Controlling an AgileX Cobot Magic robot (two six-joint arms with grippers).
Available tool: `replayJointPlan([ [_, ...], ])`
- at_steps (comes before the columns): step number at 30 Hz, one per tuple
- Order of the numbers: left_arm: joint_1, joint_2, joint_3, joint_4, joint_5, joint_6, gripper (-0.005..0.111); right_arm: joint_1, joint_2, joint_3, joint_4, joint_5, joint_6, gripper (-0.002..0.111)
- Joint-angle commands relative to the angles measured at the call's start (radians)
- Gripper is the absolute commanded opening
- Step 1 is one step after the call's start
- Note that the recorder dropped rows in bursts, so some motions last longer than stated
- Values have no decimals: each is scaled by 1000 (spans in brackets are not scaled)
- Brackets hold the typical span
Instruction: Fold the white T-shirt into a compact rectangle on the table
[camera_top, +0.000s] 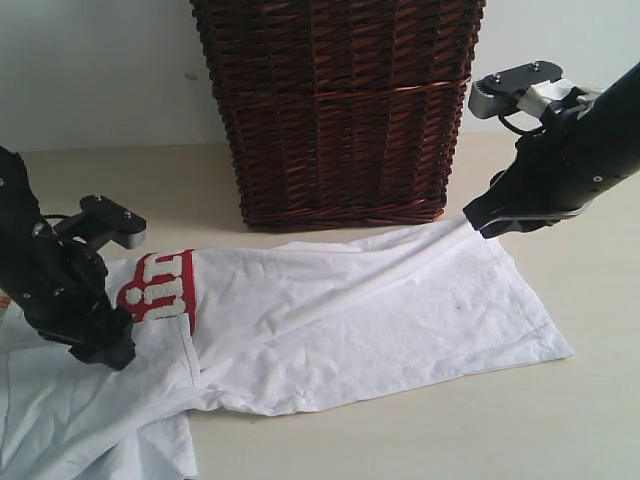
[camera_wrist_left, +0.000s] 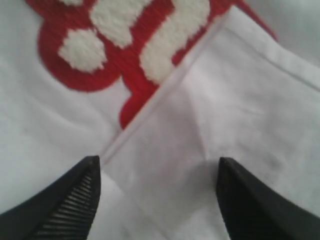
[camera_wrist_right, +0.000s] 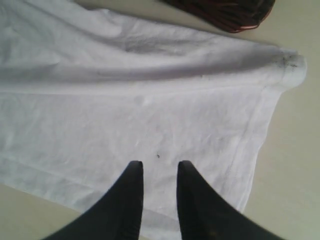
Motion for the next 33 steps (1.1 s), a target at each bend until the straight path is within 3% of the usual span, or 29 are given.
replayJointPlan([
  [1, -1, -12, -22, 11, -26, -8, 64, -1, -9, -7, 0, -23, -13, 25],
  [6, -1, 49, -22, -67, 141, 150, 64, -1, -9, -7, 0, -18, -15, 25],
  [11, -1, 90, -22, -48, 83, 143, 62, -1, -9, -7, 0, 8, -15, 25],
  [13, -1, 88, -30, -46, 69, 143, 50, -1, -9, -7, 0, 8, -15, 25],
  [18, -1, 65, -80, -38, 169, 153, -1, -1, -9, -7, 0, 2, -15, 25],
  [24, -1, -14, -108, -40, 228, 161, 0, -1, -9, -7, 13, 9, -15, 25],
  [29, -1, -69, -109, -40, 216, 147, 17, -1, -9, -7, 18, 10, -22, 25],
  [30, -1, -77, -109, -39, 223, 149, 16, -1, -9, -7, 22, 10, -27, 25],
  [33, -1, -96, -109, -52, 245, 174, 0, -1, -9, -7, 30, 10, -33, 25],
])
